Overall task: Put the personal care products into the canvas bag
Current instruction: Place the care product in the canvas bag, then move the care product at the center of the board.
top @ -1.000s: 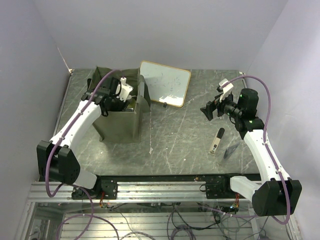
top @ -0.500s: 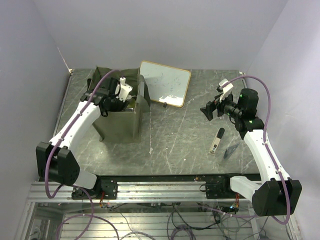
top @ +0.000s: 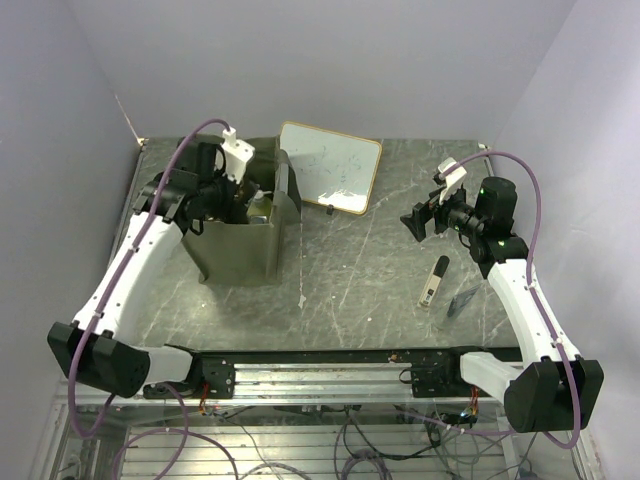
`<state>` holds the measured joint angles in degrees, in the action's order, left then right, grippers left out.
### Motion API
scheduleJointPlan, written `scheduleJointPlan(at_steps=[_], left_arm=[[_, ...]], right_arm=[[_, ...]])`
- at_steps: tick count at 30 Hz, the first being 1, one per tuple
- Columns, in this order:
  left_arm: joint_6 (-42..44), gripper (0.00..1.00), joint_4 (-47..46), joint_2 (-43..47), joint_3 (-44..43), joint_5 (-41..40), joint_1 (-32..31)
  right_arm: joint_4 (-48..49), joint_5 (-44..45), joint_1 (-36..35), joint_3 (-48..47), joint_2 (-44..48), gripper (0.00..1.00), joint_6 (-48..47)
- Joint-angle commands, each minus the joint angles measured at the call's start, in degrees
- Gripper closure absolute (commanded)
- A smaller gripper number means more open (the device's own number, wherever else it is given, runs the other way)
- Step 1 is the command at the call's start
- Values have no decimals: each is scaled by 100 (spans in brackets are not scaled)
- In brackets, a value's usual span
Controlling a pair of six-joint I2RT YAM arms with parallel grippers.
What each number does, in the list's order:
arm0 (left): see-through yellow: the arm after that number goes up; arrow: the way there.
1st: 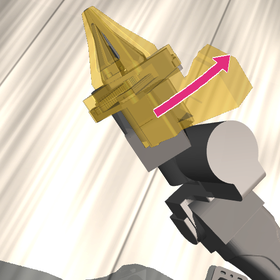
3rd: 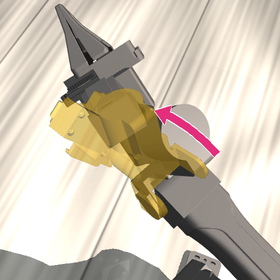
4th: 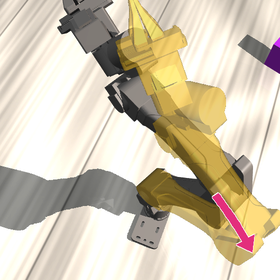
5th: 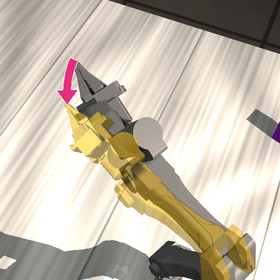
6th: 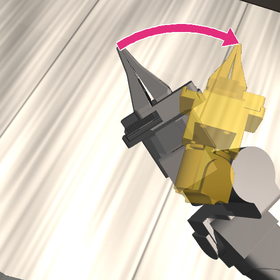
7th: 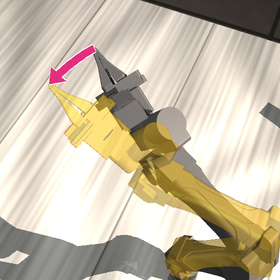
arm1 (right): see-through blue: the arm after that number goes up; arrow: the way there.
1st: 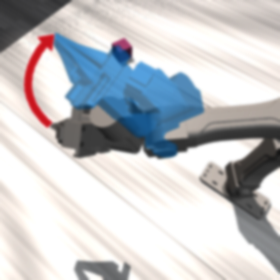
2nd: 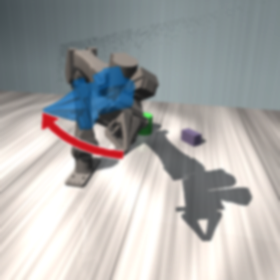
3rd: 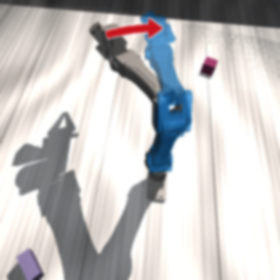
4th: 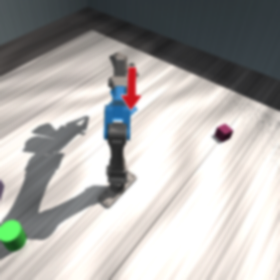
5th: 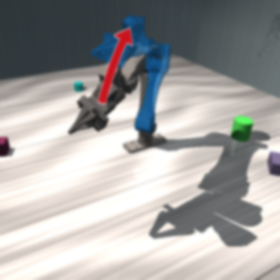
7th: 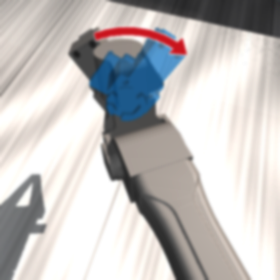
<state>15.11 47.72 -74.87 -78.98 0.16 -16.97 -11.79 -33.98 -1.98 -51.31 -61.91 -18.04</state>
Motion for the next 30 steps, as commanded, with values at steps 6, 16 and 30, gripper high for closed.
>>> scheduleJointPlan(at_steps=[6, 16, 30], left_arm=[[-271, 4, -725, 738, -528, 370, 45], [-147, 6, -811, 1067, -610, 1151, 37], [56, 7, -774, 1071, -636, 1028, 38]], right_arm=[[-640, -72, 36, -516, -79, 0, -262], [-4036, 123, 31, -2204, -181, 0, -2512], [-6746, 1867, -114, -2186, 207, 1, -3742]])
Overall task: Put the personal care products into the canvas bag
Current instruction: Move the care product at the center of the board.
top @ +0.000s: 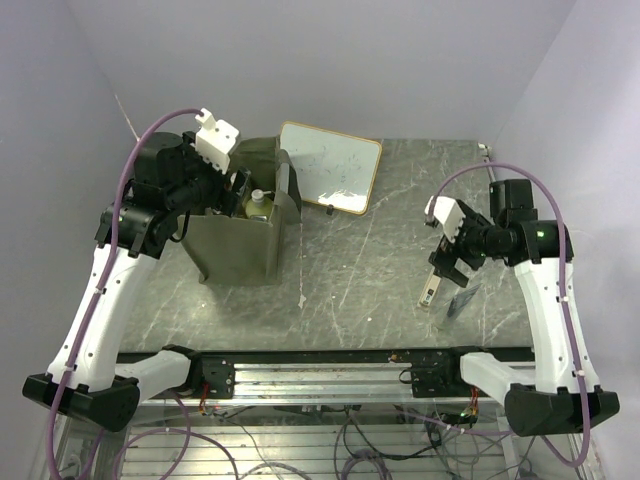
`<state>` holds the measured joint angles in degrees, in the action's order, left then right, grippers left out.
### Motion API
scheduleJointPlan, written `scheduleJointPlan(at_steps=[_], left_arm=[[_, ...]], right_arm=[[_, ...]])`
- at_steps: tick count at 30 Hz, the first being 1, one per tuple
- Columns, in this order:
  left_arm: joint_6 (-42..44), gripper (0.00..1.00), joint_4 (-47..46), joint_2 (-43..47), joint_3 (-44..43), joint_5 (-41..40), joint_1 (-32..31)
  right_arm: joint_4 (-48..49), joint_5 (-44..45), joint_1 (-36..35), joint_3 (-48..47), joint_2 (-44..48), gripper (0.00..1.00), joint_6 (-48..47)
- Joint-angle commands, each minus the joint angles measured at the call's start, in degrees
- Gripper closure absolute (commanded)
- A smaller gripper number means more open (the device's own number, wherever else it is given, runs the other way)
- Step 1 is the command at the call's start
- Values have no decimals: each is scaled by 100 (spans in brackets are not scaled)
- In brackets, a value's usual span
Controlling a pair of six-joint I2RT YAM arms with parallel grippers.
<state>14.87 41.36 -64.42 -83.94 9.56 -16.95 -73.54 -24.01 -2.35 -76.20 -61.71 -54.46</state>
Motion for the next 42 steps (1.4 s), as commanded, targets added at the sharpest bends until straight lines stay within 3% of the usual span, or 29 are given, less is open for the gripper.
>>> scheduleJointPlan(at_steps=[1, 16, 24, 34, 42], left_arm=[[90, 7, -131, 26, -147, 83, 34], [99, 7, -173, 95, -35, 180, 41], [121, 7, -138, 139, -28, 211, 38], [190, 7, -102, 147, 39, 192, 42], [181, 7, -76, 77, -21, 306, 37]], right_arm=[[-572, 979, -107, 375, 195, 1, -35], [-583, 1077, -185, 793, 1115, 1, 702], [-559, 1191, -190, 1202, 1124, 4, 573], [-556, 1617, -189, 1559, 827, 34, 330], [-540, 1370, -187, 1336, 758, 54, 237]])
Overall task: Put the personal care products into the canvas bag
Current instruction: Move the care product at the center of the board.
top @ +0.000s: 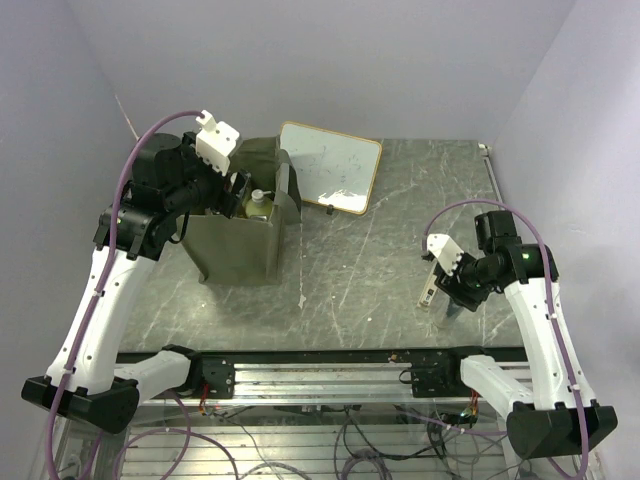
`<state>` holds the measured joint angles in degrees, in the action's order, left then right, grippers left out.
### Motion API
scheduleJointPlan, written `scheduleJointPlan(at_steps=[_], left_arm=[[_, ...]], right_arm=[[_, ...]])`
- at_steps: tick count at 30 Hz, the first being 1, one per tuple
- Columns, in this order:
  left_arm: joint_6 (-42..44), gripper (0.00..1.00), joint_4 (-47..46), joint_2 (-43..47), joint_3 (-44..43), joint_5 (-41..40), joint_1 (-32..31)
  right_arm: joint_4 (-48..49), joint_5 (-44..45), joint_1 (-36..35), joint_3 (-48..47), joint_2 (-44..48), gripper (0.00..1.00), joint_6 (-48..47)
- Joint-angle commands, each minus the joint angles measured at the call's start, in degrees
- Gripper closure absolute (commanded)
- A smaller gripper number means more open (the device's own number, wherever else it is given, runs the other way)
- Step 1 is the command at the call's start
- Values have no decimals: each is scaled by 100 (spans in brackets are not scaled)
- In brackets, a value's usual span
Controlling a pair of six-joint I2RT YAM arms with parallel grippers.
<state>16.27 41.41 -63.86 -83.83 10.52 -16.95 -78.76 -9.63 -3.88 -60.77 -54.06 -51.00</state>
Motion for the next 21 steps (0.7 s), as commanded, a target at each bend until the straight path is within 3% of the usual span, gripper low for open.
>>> scheduleJointPlan(at_steps=[1, 3, 7, 21], left_arm=[[39, 7, -80, 14, -32, 217, 42], [38, 7, -89, 16, -28, 233, 41], [56, 7, -89, -8, -41, 269, 38], [-46, 7, -212, 19, 208, 207, 40]], right_arm=[[-12, -109, -35, -232, -5, 57, -133], [-17, -192, -32, -294, -24, 67, -139], [-24, -519, -34, -454, -72, 98, -171], [287, -2674, -355, -1256, -703, 100, 119]])
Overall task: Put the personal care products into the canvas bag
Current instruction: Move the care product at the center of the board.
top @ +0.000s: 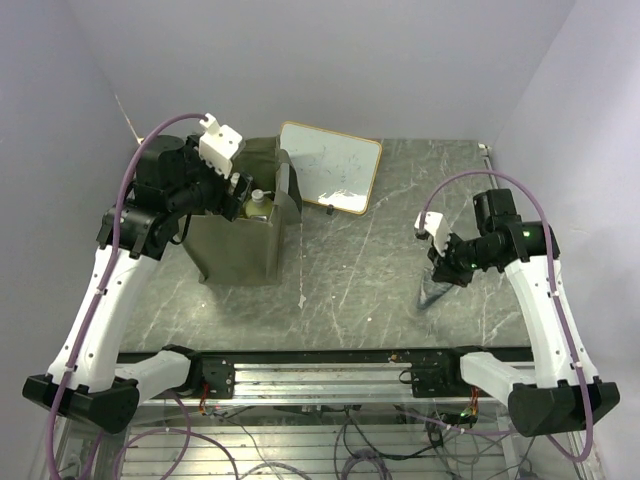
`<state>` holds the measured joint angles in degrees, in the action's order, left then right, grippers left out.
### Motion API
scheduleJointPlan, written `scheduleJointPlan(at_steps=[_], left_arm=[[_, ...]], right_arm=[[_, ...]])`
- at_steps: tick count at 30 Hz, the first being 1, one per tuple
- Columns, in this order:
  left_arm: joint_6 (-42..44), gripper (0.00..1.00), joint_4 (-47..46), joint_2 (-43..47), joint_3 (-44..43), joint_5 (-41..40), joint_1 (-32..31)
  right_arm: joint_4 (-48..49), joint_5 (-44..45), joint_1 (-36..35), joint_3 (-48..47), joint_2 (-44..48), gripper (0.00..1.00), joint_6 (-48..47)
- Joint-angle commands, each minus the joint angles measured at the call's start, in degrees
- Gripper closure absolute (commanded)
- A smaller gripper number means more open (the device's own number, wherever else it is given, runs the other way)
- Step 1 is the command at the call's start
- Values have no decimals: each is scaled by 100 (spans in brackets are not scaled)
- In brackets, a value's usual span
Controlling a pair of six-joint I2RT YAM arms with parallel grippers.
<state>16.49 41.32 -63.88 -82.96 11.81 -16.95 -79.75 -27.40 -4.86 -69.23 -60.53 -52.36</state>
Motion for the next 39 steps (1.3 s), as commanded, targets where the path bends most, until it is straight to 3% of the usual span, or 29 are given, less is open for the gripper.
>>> scheduleJointPlan(at_steps=[1, 6, 17, 24, 32, 39], left_arm=[[-75, 6, -203, 23, 115, 63, 42], [-109, 6, -190, -15, 3, -41, 42], [7, 4, -198, -197, -369, -456, 42], [-81, 4, -262, -72, -211, -368, 43], [-79, 4, -151, 92, -186, -135, 40], [-19, 4, -106, 138, -131, 108, 43]], right_arm=[[591, -839, -457, -437, -101, 100, 476], [1943, 321, -2070, -418, -394, 100, 1610], [2751, 1097, -3501, -1318, -1925, 100, 1632], [2915, 1307, -3647, -1688, -2589, 100, 1424], [3164, 1307, -3662, -1454, -2741, 99, 1336], [3272, 1245, -3660, -1259, -2752, 76, 1415]])
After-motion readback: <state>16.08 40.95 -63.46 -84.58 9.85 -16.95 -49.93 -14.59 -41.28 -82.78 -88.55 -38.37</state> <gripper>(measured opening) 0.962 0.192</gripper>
